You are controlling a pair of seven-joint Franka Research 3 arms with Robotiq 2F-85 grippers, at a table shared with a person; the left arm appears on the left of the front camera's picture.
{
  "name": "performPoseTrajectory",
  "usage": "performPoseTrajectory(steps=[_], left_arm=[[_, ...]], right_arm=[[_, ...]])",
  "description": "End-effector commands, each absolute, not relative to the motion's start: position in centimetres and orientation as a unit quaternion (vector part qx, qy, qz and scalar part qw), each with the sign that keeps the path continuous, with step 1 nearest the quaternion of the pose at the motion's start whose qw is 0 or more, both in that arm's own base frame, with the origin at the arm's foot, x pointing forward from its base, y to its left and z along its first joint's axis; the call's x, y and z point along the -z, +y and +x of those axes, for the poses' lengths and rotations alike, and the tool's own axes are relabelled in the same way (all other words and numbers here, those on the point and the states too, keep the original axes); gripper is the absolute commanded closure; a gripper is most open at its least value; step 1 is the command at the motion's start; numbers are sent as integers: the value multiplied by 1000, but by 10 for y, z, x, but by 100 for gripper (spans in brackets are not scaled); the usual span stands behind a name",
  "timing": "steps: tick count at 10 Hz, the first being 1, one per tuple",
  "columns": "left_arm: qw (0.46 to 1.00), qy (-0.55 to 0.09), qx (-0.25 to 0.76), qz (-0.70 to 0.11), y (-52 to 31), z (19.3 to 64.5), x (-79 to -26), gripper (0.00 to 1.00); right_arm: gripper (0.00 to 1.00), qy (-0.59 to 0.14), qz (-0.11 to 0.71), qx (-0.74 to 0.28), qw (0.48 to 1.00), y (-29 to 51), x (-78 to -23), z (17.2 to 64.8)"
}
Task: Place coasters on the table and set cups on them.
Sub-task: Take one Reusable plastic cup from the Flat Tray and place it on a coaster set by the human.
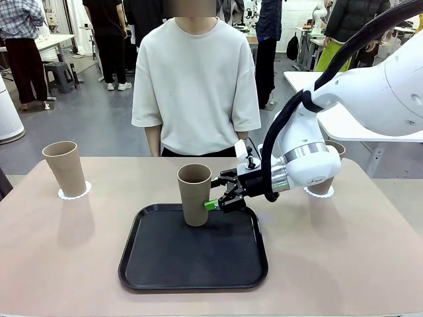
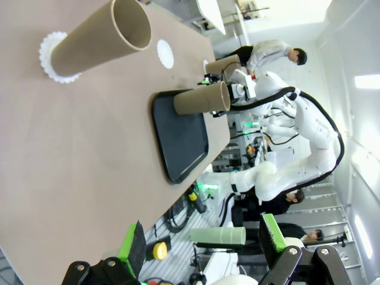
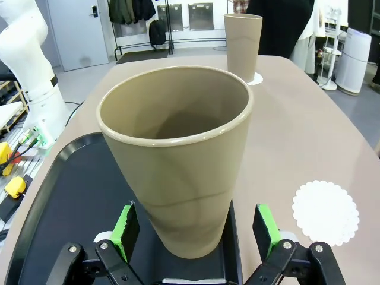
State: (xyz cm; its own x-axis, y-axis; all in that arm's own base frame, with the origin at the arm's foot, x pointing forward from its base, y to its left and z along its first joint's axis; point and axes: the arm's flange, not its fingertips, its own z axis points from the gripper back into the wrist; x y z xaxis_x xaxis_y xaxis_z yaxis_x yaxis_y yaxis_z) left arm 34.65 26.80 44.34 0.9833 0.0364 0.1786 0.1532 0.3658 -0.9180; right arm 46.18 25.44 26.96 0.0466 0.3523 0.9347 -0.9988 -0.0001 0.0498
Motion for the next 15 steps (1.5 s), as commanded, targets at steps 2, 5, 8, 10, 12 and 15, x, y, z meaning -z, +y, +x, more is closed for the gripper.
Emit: performPoseTrajectory(steps=[2, 5, 8, 10, 12, 15], left_arm=[[822, -88, 32, -562, 269, 345, -444, 0], [822, -88, 32, -562, 269, 345, -444, 0], [822, -88, 32, -562, 269, 345, -444, 0], [822, -88, 32, -562, 269, 345, -444, 0], [822, -88, 32, -562, 269, 345, -444, 0], [822, -88, 32, -562, 269, 345, -444, 0]], right_arm=[[0, -394, 409, -571, 593, 266, -266, 469], [0, -378, 424, -573, 590, 281, -260, 478], [0, -363, 433, -579, 588, 295, -256, 484], [0, -356, 436, -581, 588, 299, -253, 485], [0, -353, 438, -581, 588, 299, -253, 485], [0, -341, 450, -587, 580, 305, -252, 482]])
